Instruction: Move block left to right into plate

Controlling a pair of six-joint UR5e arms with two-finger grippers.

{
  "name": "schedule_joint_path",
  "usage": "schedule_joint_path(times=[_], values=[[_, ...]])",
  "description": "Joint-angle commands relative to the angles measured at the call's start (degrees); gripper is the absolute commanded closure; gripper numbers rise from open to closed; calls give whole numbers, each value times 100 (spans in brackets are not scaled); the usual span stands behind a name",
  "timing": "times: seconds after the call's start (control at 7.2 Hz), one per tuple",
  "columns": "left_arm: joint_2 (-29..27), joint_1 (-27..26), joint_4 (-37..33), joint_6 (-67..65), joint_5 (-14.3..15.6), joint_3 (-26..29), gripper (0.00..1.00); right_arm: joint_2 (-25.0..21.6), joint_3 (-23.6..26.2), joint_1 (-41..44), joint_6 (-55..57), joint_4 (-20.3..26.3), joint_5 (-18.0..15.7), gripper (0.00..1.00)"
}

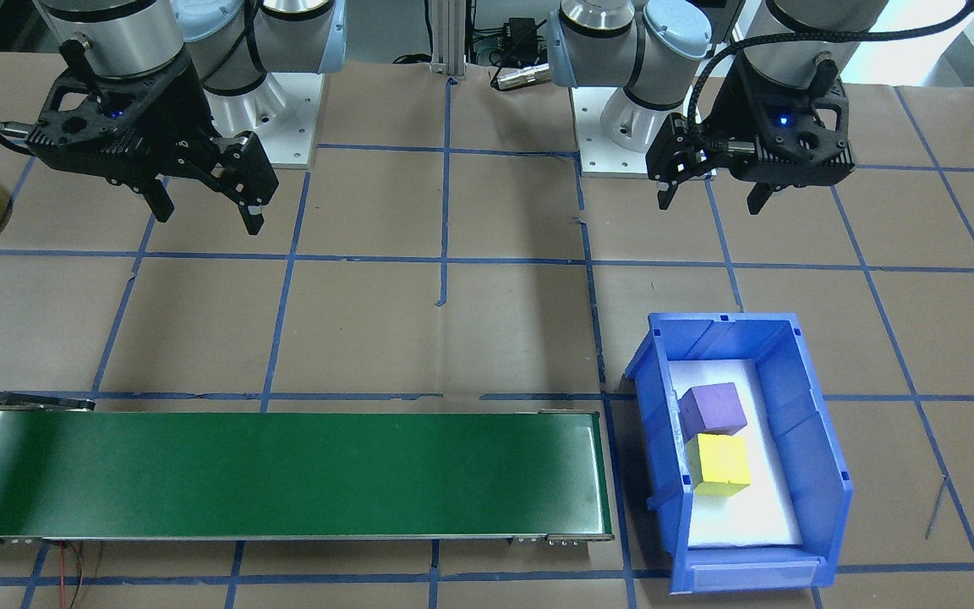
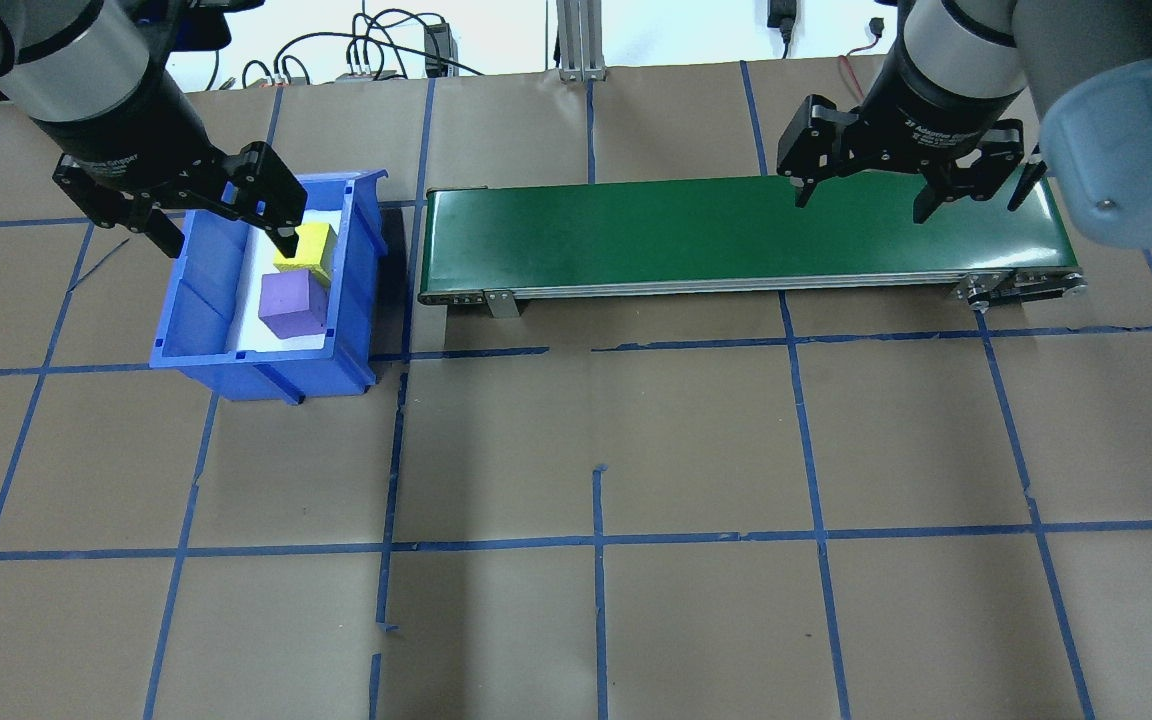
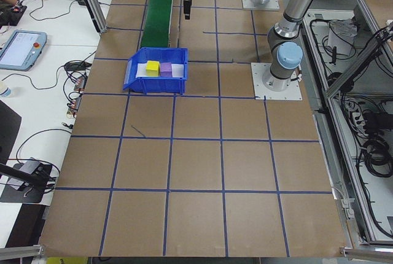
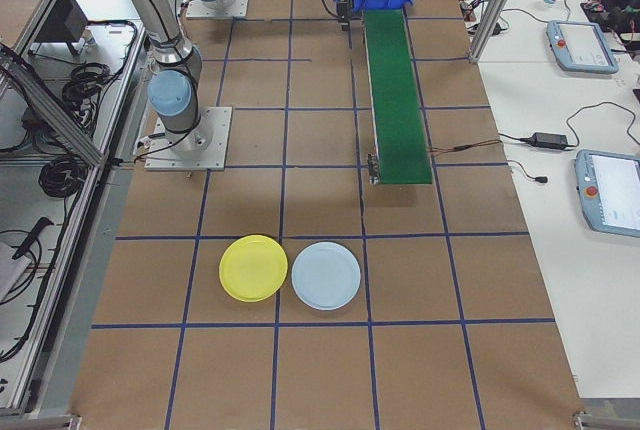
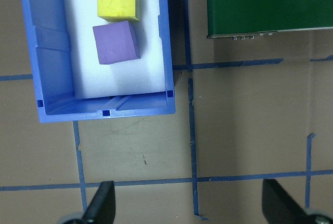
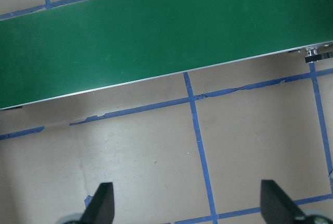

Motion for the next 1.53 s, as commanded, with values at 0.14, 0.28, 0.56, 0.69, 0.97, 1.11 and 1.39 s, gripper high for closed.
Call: schedule_joint_path(times=[0.14,0.28,0.56,0.69,0.97,1.11,1.39], values=[[7,0,0,-9,-7,-15,0,0,0,-6,0,0,-4,0],[-2,0,0,-9,-7,-32,0,0,0,3,0,0,5,0],[-2,-9,-9,-26,-252,-68,0,0,0,-6,0,0,5,0],[-19,-9,-9,0,-201,-85,0,0,0,3,0,0,5,0],[-10,-9,-9,-78,-287,-120,0,0,0,3,0,0,5,0],[-2,104,-18,-27,-332,-60,0,0,0,-6,0,0,5,0],[-115,272,17,9,-289,-93,0,0,0,-6,0,0,5,0]])
